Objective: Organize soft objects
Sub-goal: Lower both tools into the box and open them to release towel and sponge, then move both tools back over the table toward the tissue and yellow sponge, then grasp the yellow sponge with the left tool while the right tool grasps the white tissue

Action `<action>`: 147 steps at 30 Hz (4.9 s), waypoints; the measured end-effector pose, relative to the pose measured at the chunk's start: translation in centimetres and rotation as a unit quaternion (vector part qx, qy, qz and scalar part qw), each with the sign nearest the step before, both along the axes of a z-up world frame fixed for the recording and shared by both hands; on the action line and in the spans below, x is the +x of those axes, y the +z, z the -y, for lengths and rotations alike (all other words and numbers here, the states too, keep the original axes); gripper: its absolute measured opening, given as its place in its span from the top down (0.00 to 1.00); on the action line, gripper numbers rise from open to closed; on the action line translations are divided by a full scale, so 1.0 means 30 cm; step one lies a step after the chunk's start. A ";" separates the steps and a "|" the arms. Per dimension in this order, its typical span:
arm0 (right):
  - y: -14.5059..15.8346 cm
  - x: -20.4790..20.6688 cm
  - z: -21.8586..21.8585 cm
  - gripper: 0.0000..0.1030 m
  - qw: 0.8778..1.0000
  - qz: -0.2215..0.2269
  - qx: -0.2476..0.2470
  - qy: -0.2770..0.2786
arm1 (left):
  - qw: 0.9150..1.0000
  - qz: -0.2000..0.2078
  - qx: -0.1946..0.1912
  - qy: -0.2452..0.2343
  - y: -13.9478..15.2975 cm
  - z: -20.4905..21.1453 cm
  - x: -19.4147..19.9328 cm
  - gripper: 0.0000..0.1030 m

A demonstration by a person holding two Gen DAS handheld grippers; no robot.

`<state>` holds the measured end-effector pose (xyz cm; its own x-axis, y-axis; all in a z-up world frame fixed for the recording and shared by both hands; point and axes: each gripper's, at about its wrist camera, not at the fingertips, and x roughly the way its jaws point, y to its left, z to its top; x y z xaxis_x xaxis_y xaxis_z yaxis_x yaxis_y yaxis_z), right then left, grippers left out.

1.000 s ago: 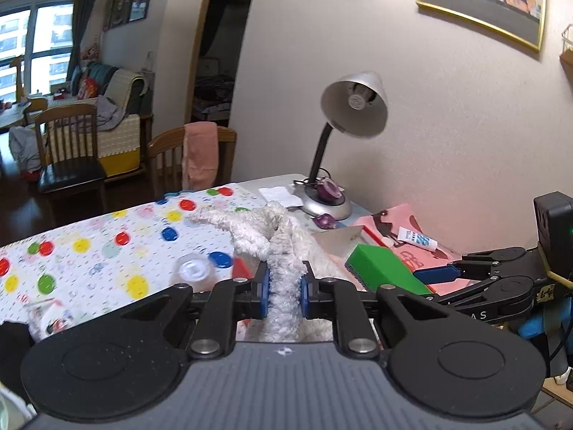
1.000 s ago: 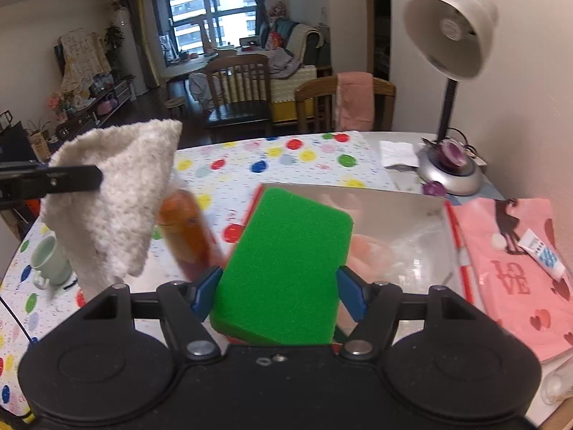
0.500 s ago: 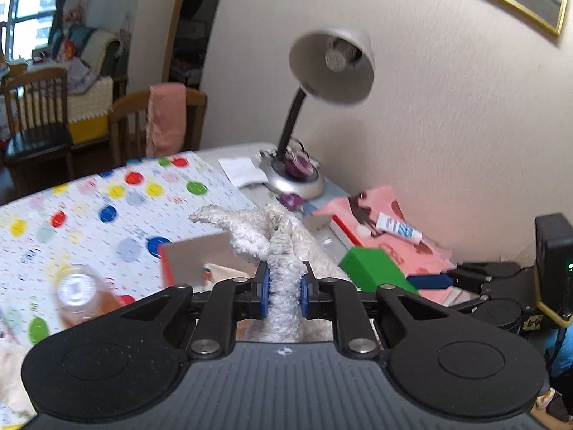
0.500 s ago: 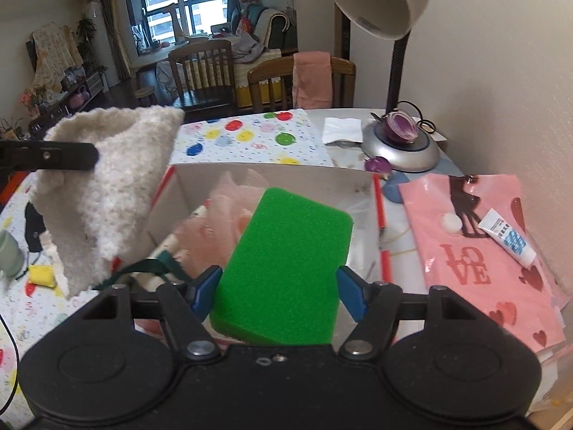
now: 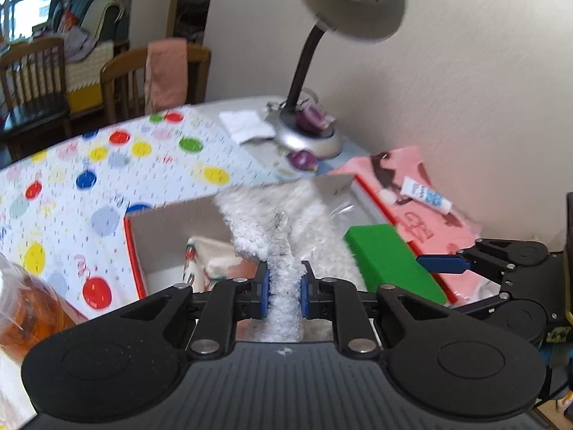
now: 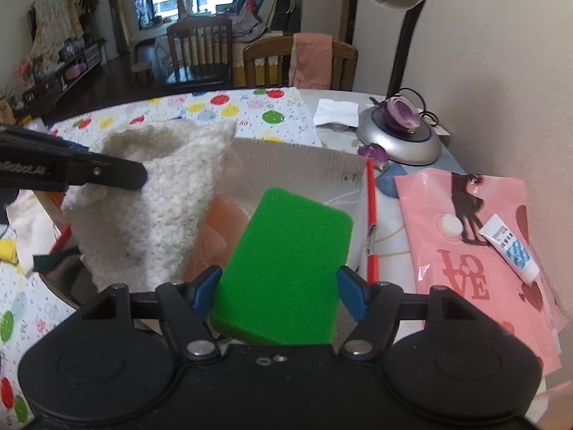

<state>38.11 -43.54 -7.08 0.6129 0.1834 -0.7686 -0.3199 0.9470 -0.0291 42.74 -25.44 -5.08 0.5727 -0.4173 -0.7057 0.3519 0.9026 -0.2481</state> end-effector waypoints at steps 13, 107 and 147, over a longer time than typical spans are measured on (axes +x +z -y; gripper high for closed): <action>-0.071 0.014 -0.051 0.30 0.999 -0.017 -0.019 0.027 | 0.998 -0.049 0.032 0.012 -0.116 -0.005 0.035 0.85; 0.181 -0.308 -0.967 0.00 0.984 0.037 0.113 0.131 | 0.984 0.078 0.009 0.158 -0.062 -1.038 -0.669 0.00; -0.328 -0.010 -1.368 0.24 0.986 -0.099 -0.050 0.125 | 0.994 0.011 0.067 0.090 -0.456 -1.041 -0.413 0.00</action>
<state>37.80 -2.51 -16.93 0.3941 0.2278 -0.8904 -0.5522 0.8331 -0.0313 30.36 5.79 -18.76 0.6447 -0.2098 -0.7351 0.1866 0.9757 -0.1148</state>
